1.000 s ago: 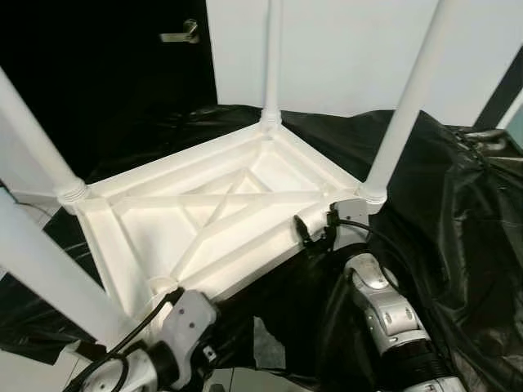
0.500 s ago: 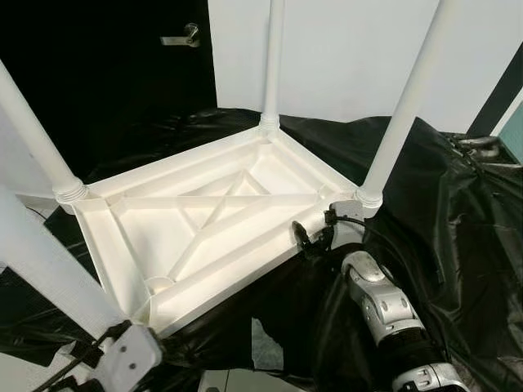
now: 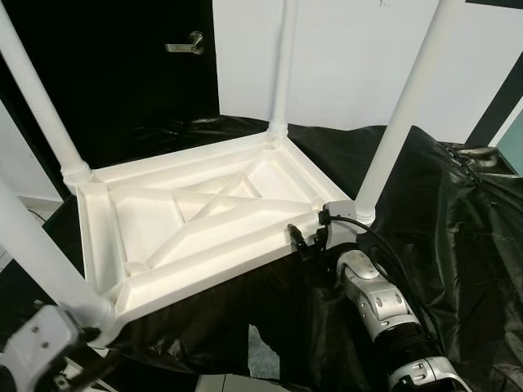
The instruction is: Building children table
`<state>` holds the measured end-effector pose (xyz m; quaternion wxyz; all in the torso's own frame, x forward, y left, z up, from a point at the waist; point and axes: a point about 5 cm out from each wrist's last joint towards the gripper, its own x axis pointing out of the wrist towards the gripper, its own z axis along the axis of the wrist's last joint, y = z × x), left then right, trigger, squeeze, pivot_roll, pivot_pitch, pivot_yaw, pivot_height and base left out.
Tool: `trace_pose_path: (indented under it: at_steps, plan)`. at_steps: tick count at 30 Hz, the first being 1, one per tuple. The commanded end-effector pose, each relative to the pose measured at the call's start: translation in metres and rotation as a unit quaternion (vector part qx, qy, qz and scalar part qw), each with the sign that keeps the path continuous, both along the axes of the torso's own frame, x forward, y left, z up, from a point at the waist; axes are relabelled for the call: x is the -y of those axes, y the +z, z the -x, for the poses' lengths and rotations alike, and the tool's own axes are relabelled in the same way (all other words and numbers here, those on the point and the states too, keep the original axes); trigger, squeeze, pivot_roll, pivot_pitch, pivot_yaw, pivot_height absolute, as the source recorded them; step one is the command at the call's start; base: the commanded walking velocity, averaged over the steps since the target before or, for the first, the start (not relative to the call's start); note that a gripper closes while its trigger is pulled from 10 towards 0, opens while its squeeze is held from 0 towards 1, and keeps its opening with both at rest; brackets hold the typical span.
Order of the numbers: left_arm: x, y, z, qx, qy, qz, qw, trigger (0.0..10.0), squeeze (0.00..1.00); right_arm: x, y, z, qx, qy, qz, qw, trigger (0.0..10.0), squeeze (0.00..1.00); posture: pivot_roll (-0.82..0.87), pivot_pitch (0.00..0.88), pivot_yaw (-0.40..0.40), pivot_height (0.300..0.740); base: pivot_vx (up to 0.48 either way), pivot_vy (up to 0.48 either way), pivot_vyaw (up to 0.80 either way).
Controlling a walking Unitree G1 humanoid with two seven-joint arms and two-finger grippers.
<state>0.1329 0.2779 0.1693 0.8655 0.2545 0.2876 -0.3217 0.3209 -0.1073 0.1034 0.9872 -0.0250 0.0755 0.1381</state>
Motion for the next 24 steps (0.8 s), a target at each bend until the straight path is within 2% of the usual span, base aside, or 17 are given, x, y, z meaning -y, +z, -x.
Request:
trace_pose_path:
  at_steps: [1,2,5,8,9,11,13,15,16,17,18,19,20,21,22,23,24]
  plan:
    - [-0.024,0.008,-0.003,0.023,0.049,-0.072,0.996,10.0,0.0,0.01,-0.014,0.003,-0.032,-0.019,0.015,0.999,10.0,0.0,0.23,0.0,-0.05,0.74,0.0,0.0,0.0]
    - [-0.031,0.008,-0.003,0.019,0.057,-0.094,0.994,10.0,0.0,0.01,-0.014,0.002,-0.032,-0.018,0.017,0.999,10.0,0.0,0.22,0.0,-0.051,0.74,0.0,0.0,0.0]
    - [-0.046,0.012,-0.005,0.025,0.077,-0.122,0.989,10.0,0.0,0.011,-0.014,0.001,-0.032,-0.018,0.02,0.999,10.0,0.0,0.22,0.0,-0.049,0.74,0.0,0.0,0.0]
    - [-0.061,0.019,-0.012,0.051,0.114,-0.127,0.984,10.0,0.0,0.011,-0.014,0.001,-0.031,-0.019,0.022,0.999,10.0,0.0,0.21,0.0,-0.05,0.74,0.0,0.0,0.0]
    - [-0.061,0.019,-0.012,0.051,0.114,-0.127,0.984,10.0,0.0,0.011,-0.014,0.001,-0.031,-0.019,0.022,0.999,10.0,0.0,0.21,0.0,-0.05,0.74,0.0,0.0,0.0]
    - [-0.072,0.023,-0.015,0.068,0.125,-0.145,0.979,10.0,0.0,0.012,-0.013,0.001,-0.03,-0.019,0.024,0.999,10.0,0.0,0.21,0.0,-0.052,0.74,0.0,0.0,0.0]
    - [-0.072,0.023,-0.015,0.068,0.125,-0.145,0.979,10.0,0.0,0.012,-0.013,0.001,-0.03,-0.019,0.024,0.999,10.0,0.0,0.21,0.0,-0.052,0.74,0.0,0.0,0.0]
    - [-0.079,0.026,-0.018,0.08,0.138,-0.157,0.975,10.0,0.0,0.012,-0.013,0.0,-0.03,-0.019,0.025,0.999,10.0,0.0,0.2,0.0,-0.049,0.74,0.0,0.0,0.0]
    - [-0.086,0.03,-0.028,0.116,0.157,-0.164,0.967,10.0,0.0,0.013,-0.012,0.0,-0.027,-0.019,0.026,0.999,10.0,0.0,0.2,0.0,-0.047,0.74,0.0,0.0,0.0]
    - [-0.086,0.03,-0.028,0.116,0.157,-0.164,0.967,10.0,0.0,0.013,-0.012,0.0,-0.027,-0.019,0.026,0.999,10.0,0.0,0.2,0.0,-0.047,0.74,0.0,0.0,0.0]
    - [-0.09,0.033,-0.038,0.153,0.174,-0.16,0.96,10.0,0.0,0.012,-0.011,0.001,-0.023,-0.017,0.024,0.999,10.0,0.0,0.19,0.0,-0.045,0.74,0.0,0.0,0.0]
    - [-0.09,0.033,-0.038,0.153,0.174,-0.16,0.96,10.0,0.0,0.012,-0.011,0.001,-0.023,-0.017,0.024,0.999,10.0,0.0,0.19,0.0,-0.045,0.74,0.0,0.0,0.0]
    - [-0.091,0.036,-0.05,0.202,0.189,-0.164,0.947,10.0,0.0,0.01,-0.008,0.002,-0.014,-0.013,0.021,1.0,10.0,0.0,0.19,0.0,-0.044,0.74,0.0,0.0,0.0]
    - [-0.092,0.039,-0.065,0.259,0.225,-0.134,0.93,10.0,0.0,0.007,-0.005,0.004,0.0,-0.005,0.015,1.0,10.0,0.0,0.18,0.0,-0.042,0.74,0.0,0.0,0.0]
    - [-0.092,0.039,-0.065,0.259,0.225,-0.134,0.93,10.0,0.0,0.007,-0.005,0.004,0.0,-0.005,0.015,1.0,10.0,0.0,0.18,0.0,-0.042,0.74,0.0,0.0,0.0]
    - [-0.093,0.041,-0.076,0.299,0.257,-0.102,0.913,10.0,0.0,0.004,-0.002,0.007,0.008,0.001,0.01,1.0,10.0,0.0,0.17,0.0,-0.042,0.74,0.0,0.0,0.0]
    - [-0.093,0.041,-0.076,0.299,0.257,-0.102,0.913,10.0,0.0,0.004,-0.002,0.007,0.008,0.001,0.01,1.0,10.0,0.0,0.17,0.0,-0.042,0.74,0.0,0.0,0.0]
